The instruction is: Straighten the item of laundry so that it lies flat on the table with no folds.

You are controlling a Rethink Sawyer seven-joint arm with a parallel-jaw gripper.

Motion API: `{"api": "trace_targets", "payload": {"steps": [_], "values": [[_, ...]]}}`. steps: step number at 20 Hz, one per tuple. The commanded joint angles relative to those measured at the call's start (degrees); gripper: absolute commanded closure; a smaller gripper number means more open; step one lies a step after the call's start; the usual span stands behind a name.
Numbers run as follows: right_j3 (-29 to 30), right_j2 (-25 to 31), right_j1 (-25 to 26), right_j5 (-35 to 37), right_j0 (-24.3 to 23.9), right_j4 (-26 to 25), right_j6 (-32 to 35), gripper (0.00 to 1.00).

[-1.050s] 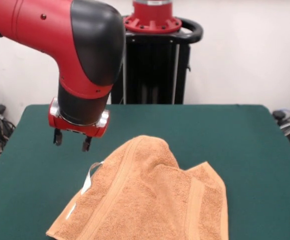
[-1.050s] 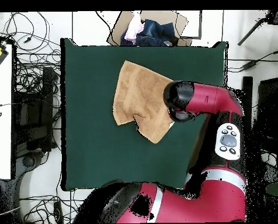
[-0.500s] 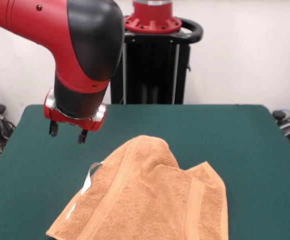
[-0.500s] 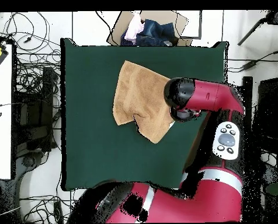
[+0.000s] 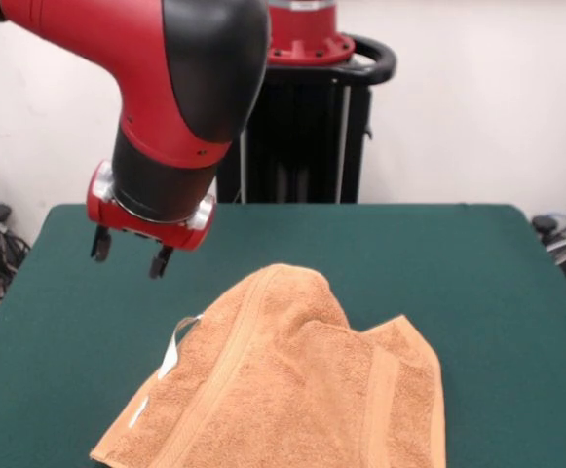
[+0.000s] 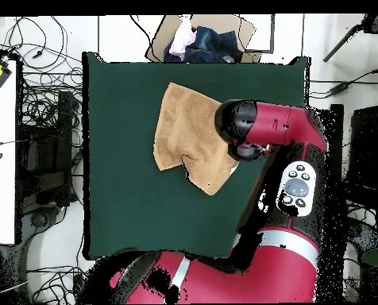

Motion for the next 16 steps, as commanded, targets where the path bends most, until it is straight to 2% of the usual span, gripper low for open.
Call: {"api": "trace_targets", "payload": {"steps": [1, 6, 11, 16], "values": [[6.82, 1.49, -1.14, -10.67, -0.04, 4.02, 18.73, 0.00], [6.89, 0.37, -0.26, -13.62, 0.75, 5.93, 20.01, 0.00], [5.99, -0.39, 0.69, -11.72, 1.80, 7.30, 18.95, 0.00], [6.89, 1.73, -0.18, -11.15, 1.22, 10.52, 17.15, 0.00]]}}
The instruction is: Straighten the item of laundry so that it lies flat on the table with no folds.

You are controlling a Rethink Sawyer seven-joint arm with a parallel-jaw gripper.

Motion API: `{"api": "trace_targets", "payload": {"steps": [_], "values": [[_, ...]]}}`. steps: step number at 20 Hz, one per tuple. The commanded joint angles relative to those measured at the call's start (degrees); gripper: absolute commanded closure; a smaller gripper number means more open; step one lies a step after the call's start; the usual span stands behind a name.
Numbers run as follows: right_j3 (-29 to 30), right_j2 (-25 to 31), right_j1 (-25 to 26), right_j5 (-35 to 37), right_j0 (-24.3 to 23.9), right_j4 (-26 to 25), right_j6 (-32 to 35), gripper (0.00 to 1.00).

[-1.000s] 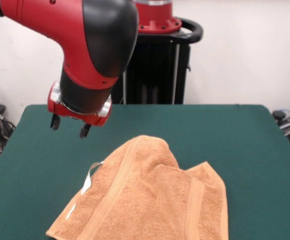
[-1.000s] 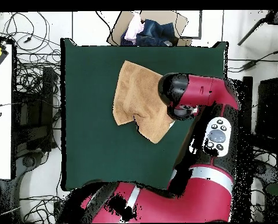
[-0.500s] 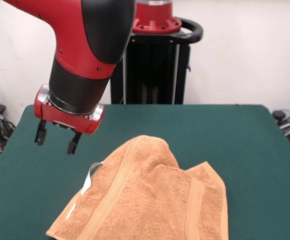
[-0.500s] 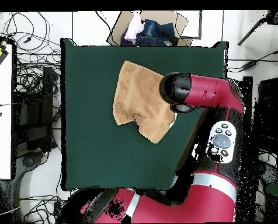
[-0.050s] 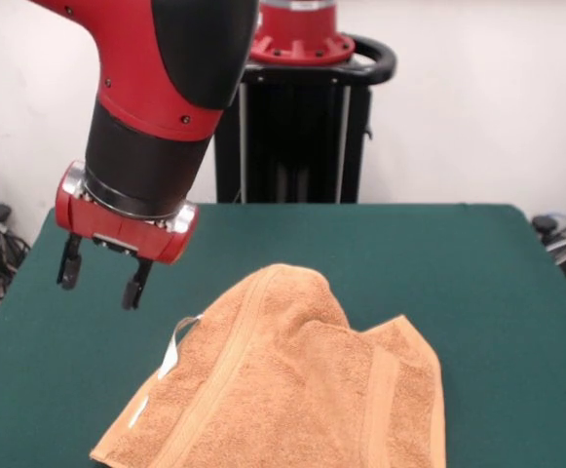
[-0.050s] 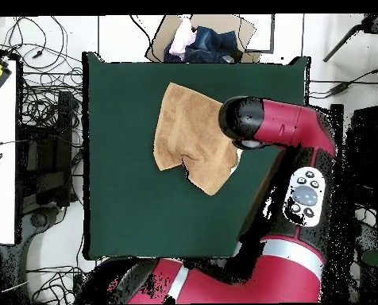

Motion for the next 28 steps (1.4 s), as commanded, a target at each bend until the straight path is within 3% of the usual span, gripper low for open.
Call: {"api": "trace_targets", "payload": {"steps": [1, 6, 17, 22, 28], "values": [[6.94, 3.83, 0.89, 0.61, 0.83, 5.88, 16.69, 0.00], [9.58, 6.00, -1.06, 0.08, -0.49, 9.51, 14.02, 0.00], [18.89, 17.99, -7.21, -3.67, -8.44, 22.58, 5.24, 0.00], [20.43, 21.77, -7.96, -4.15, -10.51, 27.01, 4.84, 0.00], [18.55, 22.12, -7.07, -3.28, -9.60, 29.01, 7.24, 0.00]]}}
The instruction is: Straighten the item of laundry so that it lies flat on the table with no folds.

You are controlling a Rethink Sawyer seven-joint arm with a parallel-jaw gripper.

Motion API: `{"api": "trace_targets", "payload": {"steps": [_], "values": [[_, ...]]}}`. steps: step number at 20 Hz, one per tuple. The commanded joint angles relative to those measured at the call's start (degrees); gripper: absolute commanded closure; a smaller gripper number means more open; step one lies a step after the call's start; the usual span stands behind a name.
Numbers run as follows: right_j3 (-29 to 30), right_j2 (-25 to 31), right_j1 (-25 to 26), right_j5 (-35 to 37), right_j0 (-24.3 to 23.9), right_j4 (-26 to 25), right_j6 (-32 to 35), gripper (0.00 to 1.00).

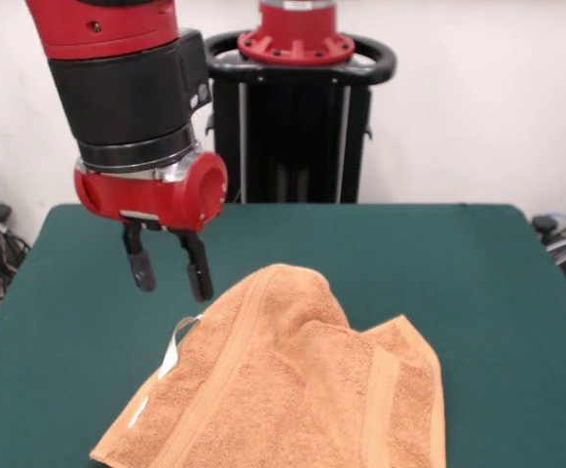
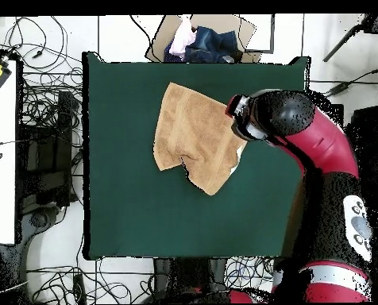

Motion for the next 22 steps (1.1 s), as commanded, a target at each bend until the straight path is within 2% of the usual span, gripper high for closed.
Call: {"api": "trace_targets", "payload": {"steps": [1, 6, 10, 16, 22], "values": [[7.30, 8.86, 0.56, -3.14, 1.07, 4.02, 7.68, 0.00], [-0.35, 3.11, 6.29, -1.60, 6.85, 0.64, 14.68, 0.00], [-8.30, -3.57, 12.31, 2.93, 12.23, -2.09, 20.46, 0.00], [-10.57, -8.08, 14.00, 5.16, 16.61, -1.70, 21.91, 0.00], [-11.99, -11.81, 17.08, 6.63, 19.05, -2.39, 22.34, 0.00]]}}
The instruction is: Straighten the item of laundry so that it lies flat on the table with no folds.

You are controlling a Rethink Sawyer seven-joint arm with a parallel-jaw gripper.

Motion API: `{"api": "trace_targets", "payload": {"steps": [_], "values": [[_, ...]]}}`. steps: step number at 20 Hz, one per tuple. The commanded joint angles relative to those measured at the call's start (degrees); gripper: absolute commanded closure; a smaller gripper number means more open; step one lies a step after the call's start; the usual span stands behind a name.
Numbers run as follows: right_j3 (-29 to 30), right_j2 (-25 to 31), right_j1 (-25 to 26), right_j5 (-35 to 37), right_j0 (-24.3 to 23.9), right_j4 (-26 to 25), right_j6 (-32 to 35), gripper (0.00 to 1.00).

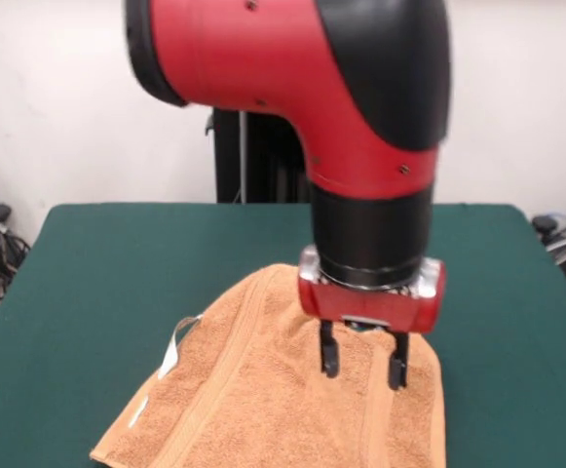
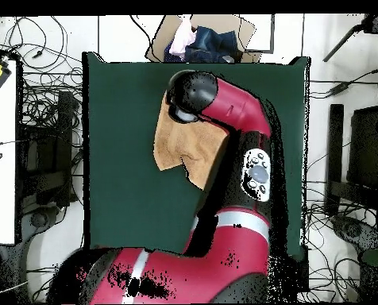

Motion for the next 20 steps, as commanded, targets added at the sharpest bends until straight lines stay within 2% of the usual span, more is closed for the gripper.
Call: {"api": "trace_targets", "payload": {"steps": [1, 7, 10, 16, 20], "values": [[-0.52, -5.49, 5.74, 5.86, 2.41, -3.43, 17.40, 0.00], [0.27, -6.79, 6.31, 6.64, 2.83, -2.93, 15.49, 0.00], [0.00, -7.48, 6.74, 9.33, 2.92, -3.16, 14.87, 0.00], [-2.67, -9.03, 9.00, 16.73, 3.56, -3.42, 14.40, 0.00], [-4.82, -9.25, 9.88, 27.56, 3.89, -4.74, 12.15, 0.00]]}}
